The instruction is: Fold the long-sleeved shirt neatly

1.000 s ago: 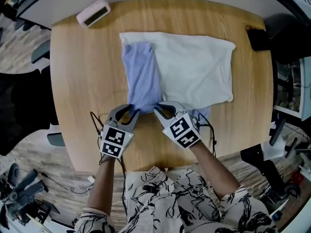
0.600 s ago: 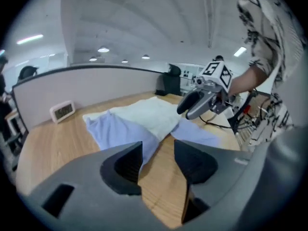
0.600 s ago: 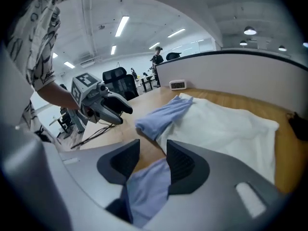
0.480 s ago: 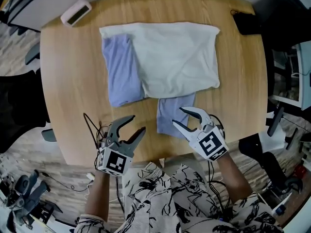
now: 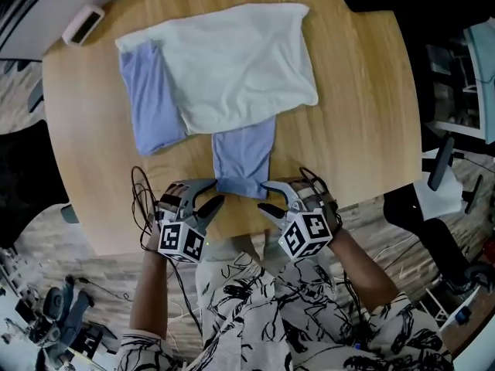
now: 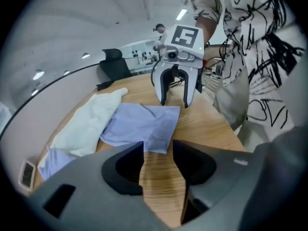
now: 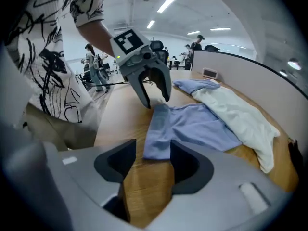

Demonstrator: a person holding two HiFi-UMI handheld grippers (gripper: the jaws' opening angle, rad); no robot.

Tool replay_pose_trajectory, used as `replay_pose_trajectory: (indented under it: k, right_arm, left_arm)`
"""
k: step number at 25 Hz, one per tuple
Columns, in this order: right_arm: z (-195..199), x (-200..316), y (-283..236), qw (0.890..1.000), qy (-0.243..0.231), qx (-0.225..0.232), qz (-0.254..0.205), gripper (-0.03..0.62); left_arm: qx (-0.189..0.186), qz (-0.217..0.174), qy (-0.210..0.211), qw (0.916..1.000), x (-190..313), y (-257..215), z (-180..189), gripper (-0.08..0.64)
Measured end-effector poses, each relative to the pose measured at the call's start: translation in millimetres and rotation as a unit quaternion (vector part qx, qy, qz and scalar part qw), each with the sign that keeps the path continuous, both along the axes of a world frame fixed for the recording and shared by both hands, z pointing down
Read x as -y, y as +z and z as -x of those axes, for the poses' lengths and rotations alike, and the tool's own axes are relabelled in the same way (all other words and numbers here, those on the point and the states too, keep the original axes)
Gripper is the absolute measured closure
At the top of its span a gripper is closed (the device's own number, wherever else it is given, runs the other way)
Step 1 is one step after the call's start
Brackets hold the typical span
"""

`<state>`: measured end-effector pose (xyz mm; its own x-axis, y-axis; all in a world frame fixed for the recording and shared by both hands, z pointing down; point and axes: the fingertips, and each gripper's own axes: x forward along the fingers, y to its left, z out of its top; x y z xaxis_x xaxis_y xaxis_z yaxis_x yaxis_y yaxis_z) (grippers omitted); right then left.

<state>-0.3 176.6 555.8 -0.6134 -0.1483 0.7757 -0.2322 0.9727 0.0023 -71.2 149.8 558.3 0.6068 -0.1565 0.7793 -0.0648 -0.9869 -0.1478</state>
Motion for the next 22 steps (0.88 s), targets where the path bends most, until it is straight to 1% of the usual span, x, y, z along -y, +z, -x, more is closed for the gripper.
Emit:
replay_pose_trajectory:
  k: [2, 3, 5, 6, 7, 8, 9, 11, 13, 15, 17, 19, 20, 22]
  right_arm:
    - [3.3, -6.6, 8.2, 1.0, -0.003, -0.003, -0.004, 0.354]
    - [4.5, -8.4, 10.7, 1.0, 0.002, -0.001, -0.002, 0.354]
    - [4.8, -9.8, 13.3, 1.0, 0.018, 0.009, 0.007, 0.359]
    - [3.8, -9.6, 14.0, 0.999, 0.025, 0.014, 0.013, 0.36]
    - [2.5, -9.2, 14.2, 0.999, 0.031, 0.019, 0.017, 0.359]
    - [1.4, -8.8, 13.7, 0.999, 0.035, 0.021, 0.02, 0.36]
    - [0.9, -8.6, 12.5, 0.999, 0.037, 0.022, 0.02, 0.36]
    - [0.7, -6.6, 6.5, 0.999, 0.044, 0.023, 0.011, 0.36]
    - [1.5, 0.6, -4.1, 0.997, 0.068, 0.036, -0.005, 0.359]
    - [3.1, 8.4, -14.7, 0.993, 0.1, 0.057, -0.02, 0.325]
    - [3.0, 14.3, -23.9, 0.988, 0.133, 0.068, -0.049, 0.292]
    - [-2.0, 20.4, -33.3, 0.979, 0.171, 0.064, -0.092, 0.259]
    - [-5.9, 23.7, -37.8, 0.973, 0.192, 0.061, -0.11, 0.253]
    - [-14.4, 29.0, -42.8, 0.963, 0.231, 0.054, -0.127, 0.242]
  left_arm:
    - [0.008, -0.01, 0.025, 0.9996, -1.0, 6.5, -4.0, 0.378]
    - [0.01, -0.008, 0.036, 0.9993, -2.7, 9.7, -5.8, 0.392]
    - [0.014, 0.009, 0.05, 0.9986, -6.1, 14.9, -7.8, 0.406]
    - [0.013, 0.02, 0.046, 0.9987, -5.7, 16.0, -8.4, 0.411]
    - [0.007, 0.03, 0.033, 0.999, -3.0, 15.2, -8.9, 0.435]
    - [-0.003, 0.038, 0.016, 0.9991, 0.7, 12.1, -9.8, 0.497]
    - [-0.016, 0.045, 0.0, 0.9989, 3.6, 6.7, -11.2, 0.513]
    - [-0.045, 0.052, -0.017, 0.9975, 5.3, -9.7, -16.8, 0.526]
    - [-0.068, 0.062, -0.029, 0.9953, 5.7, -27.4, -24.4, 0.528]
    - [-0.088, 0.077, -0.052, 0.9918, 7.7, -43.8, -31.5, 0.528]
    - [-0.108, 0.097, -0.081, 0.9861, 9.8, -60.3, -40.1, 0.529]
    - [-0.13, 0.121, -0.105, 0.9784, 9.4, -76.8, -52.8, 0.529]
    - [-0.142, 0.133, -0.113, 0.9744, 8.6, -84.2, -60.1, 0.528]
    - [-0.163, 0.149, -0.12, 0.9679, 5.7, -97.0, -74.7, 0.529]
